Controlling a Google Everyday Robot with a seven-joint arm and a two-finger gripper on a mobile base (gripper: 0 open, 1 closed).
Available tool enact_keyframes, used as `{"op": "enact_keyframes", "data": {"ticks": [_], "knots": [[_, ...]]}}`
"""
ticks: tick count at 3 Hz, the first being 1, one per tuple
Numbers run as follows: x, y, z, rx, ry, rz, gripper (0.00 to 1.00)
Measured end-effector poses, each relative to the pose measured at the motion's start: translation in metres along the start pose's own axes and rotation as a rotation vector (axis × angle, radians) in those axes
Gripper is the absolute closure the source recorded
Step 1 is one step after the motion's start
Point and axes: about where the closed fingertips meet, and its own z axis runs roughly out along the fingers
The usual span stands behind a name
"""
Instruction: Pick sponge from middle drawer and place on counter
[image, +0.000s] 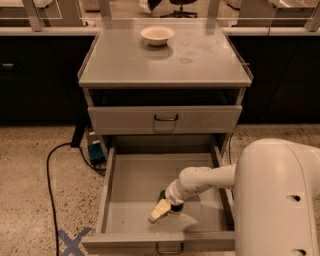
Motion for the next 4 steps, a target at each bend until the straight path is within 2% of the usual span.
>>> {"op": "enact_keyframes", "data": {"ticks": [1, 2, 4], "knots": [[0.0004, 0.0003, 0.0007, -0.001, 0.001, 0.0, 0.0], [0.0004, 0.0003, 0.0007, -0.001, 0.001, 0.0, 0.18], [0.0004, 0.0003, 0.0007, -0.001, 0.001, 0.0, 0.65]]}}
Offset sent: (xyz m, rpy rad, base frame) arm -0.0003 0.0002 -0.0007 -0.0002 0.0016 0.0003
